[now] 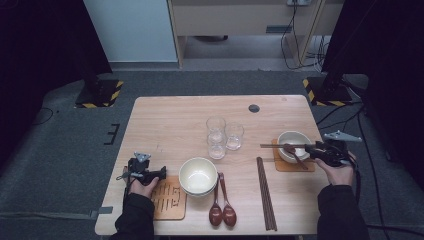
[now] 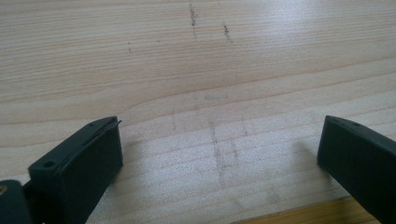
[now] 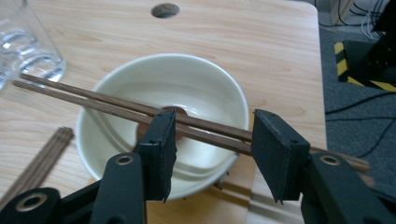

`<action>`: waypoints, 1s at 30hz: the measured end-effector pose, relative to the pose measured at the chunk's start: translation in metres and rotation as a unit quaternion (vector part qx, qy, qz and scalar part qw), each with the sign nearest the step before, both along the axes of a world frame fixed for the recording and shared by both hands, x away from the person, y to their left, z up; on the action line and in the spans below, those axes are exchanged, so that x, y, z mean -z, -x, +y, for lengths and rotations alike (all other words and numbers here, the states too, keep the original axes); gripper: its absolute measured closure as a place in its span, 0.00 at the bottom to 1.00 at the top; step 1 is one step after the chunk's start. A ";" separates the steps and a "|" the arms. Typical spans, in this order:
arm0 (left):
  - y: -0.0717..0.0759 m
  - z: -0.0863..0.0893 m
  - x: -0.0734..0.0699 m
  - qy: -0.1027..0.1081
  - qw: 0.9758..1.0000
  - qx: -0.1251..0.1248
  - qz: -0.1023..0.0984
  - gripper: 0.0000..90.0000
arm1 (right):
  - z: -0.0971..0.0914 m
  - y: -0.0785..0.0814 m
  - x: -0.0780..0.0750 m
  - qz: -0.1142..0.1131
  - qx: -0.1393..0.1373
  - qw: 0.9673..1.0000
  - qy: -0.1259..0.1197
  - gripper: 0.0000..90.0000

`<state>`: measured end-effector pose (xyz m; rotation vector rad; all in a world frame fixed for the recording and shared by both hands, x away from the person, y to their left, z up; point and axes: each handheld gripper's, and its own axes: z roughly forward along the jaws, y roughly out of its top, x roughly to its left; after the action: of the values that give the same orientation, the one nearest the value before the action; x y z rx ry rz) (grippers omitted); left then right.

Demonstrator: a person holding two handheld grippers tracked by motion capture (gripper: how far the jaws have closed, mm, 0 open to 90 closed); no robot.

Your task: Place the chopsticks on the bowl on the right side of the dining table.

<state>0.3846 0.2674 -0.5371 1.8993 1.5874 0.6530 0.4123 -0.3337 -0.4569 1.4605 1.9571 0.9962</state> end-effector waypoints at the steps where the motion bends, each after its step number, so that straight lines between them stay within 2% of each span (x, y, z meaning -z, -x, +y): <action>1: 0.000 0.000 0.000 0.000 1.000 0.000 0.000 0.00 | 0.001 0.000 -0.001 -0.003 -0.005 1.000 -0.003 0.59; 3: 0.000 0.000 0.000 0.000 1.000 0.000 0.000 0.00 | 0.005 0.001 -0.003 -0.004 -0.018 1.000 -0.012 0.63; 8: 0.000 0.000 0.000 0.000 1.000 0.000 0.000 0.00 | 0.014 -0.002 0.002 0.005 -0.045 0.999 -0.015 0.72; 11: 0.000 0.000 0.000 0.000 1.000 0.000 0.000 0.00 | 0.016 -0.003 0.004 0.009 -0.052 0.998 -0.017 0.76; 13: 0.000 0.000 0.000 0.000 1.000 0.000 0.000 0.00 | 0.018 -0.004 0.005 0.015 -0.052 0.998 -0.021 0.78; 20: 0.000 0.000 0.000 0.000 1.000 0.000 0.000 0.00 | 0.019 -0.007 0.011 0.024 -0.052 0.998 -0.011 0.80; 30: 0.000 0.000 0.000 0.000 1.000 0.000 0.000 0.00 | 0.018 -0.008 0.012 0.023 -0.049 0.999 -0.005 0.80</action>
<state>0.3846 0.2674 -0.5371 1.8988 1.5876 0.6525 0.4206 -0.3157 -0.4688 1.4149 2.0776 1.0236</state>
